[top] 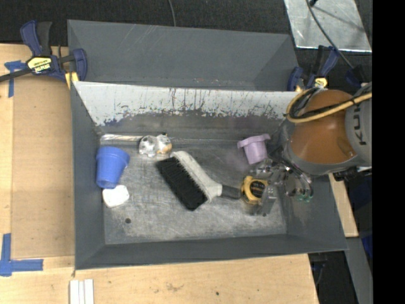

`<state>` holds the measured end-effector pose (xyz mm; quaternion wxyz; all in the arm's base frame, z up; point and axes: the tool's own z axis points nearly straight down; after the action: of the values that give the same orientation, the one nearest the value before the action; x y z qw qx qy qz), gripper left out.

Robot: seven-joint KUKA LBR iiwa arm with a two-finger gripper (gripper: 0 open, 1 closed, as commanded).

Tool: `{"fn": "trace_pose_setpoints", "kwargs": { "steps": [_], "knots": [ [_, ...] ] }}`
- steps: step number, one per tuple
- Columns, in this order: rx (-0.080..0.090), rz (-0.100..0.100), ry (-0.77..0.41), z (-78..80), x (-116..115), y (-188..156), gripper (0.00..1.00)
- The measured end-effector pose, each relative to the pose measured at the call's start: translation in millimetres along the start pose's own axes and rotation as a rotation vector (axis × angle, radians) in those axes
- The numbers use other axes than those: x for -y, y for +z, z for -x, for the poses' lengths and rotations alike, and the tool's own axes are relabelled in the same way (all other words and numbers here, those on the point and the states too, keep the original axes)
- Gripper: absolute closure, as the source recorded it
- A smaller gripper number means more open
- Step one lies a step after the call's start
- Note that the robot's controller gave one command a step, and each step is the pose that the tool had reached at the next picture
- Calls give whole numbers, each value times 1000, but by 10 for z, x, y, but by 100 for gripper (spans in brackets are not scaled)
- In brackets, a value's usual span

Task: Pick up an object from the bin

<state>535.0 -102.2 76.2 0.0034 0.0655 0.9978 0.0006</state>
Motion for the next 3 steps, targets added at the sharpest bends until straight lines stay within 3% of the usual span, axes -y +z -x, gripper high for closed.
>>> {"fn": "trace_pose_setpoints", "kwargs": {
  "steps": [1,2,3],
  "knots": [
    [0,0,0,0,0,0,100],
    [-5,-2,-11,44,3,-1111,100],
    [-6,-2,-11,43,2,-1111,100]
  ]
}}
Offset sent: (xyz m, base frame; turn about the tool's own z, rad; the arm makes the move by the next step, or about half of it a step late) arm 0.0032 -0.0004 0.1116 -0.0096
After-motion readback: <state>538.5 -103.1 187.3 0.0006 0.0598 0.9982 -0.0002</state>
